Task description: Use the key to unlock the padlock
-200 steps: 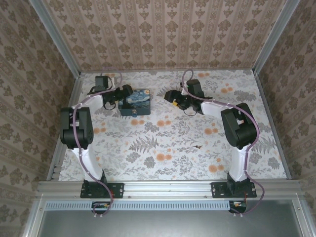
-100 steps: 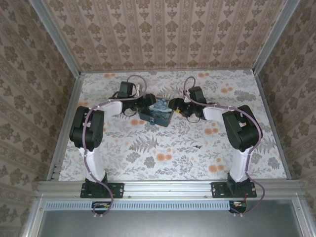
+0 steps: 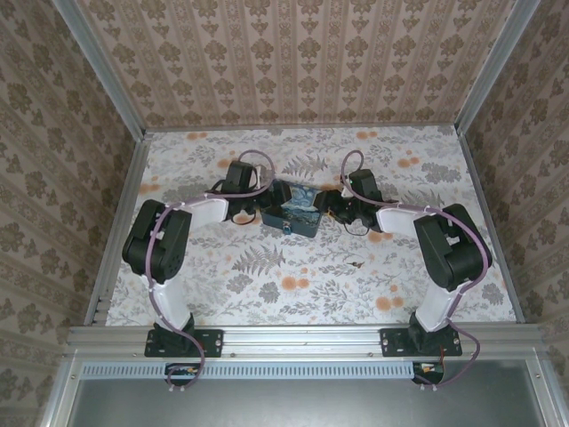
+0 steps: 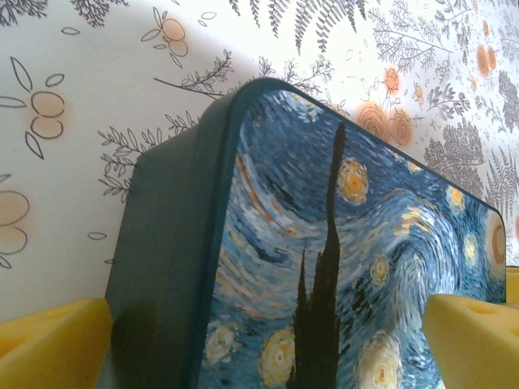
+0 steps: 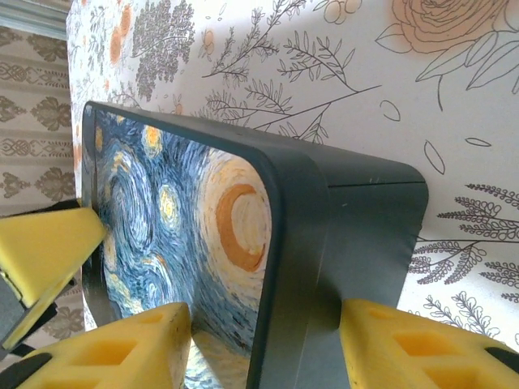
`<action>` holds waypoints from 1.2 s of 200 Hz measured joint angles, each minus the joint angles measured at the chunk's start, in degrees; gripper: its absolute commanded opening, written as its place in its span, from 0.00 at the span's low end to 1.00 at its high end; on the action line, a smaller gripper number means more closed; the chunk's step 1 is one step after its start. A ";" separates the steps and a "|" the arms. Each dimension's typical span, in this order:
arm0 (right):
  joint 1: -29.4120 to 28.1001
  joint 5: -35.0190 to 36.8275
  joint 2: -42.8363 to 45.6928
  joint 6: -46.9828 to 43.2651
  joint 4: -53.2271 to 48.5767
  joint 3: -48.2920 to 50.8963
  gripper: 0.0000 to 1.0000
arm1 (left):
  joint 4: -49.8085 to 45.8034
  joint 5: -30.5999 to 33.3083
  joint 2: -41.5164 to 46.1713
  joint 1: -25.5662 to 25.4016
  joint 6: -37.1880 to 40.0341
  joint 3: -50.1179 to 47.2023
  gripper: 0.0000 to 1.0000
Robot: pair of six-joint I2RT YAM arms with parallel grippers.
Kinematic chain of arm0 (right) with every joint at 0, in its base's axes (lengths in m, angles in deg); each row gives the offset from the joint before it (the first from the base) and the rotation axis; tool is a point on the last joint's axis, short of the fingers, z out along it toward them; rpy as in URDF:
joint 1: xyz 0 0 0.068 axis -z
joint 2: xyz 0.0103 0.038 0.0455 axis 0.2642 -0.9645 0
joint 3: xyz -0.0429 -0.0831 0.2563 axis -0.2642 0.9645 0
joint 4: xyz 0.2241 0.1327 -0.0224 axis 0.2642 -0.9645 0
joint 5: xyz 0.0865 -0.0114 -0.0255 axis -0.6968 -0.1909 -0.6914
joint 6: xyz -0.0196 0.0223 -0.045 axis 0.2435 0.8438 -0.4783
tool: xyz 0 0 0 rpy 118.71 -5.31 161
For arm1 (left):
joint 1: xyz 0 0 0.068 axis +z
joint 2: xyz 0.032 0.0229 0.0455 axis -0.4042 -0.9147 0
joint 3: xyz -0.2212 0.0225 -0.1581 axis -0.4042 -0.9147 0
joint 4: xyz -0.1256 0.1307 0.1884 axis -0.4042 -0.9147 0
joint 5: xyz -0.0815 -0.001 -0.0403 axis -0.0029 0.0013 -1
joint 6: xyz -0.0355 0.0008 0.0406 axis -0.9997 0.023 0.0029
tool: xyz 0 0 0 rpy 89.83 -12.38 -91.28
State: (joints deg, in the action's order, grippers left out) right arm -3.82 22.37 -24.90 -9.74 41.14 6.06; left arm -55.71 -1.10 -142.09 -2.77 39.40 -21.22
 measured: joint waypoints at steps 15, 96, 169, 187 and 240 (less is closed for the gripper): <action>0.13 0.04 -0.52 0.61 -0.04 -0.87 0.51 | 0.22 0.46 0.17 -0.09 -0.48 -0.26 1.00; 2.03 0.04 -8.63 5.86 2.40 -9.97 0.56 | 0.79 2.23 0.17 0.17 -2.21 -0.26 1.00; 4.15 -0.35 -5.92 6.16 2.71 -7.85 0.75 | 3.34 1.20 0.17 3.06 -3.10 -0.26 1.00; 6.08 0.04 -1.73 5.73 2.27 -4.52 0.74 | 3.80 0.92 0.17 4.92 -3.26 -0.26 1.00; 7.43 3.06 11.82 -3.41 -10.67 1.44 0.71 | 5.35 -0.57 1.81 11.47 -3.91 -3.56 1.00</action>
State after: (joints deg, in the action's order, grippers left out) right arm 3.61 25.43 -13.07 -13.15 30.47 7.50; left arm -50.36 -1.66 -140.28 8.70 35.49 -24.78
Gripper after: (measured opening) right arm 0.712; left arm 0.999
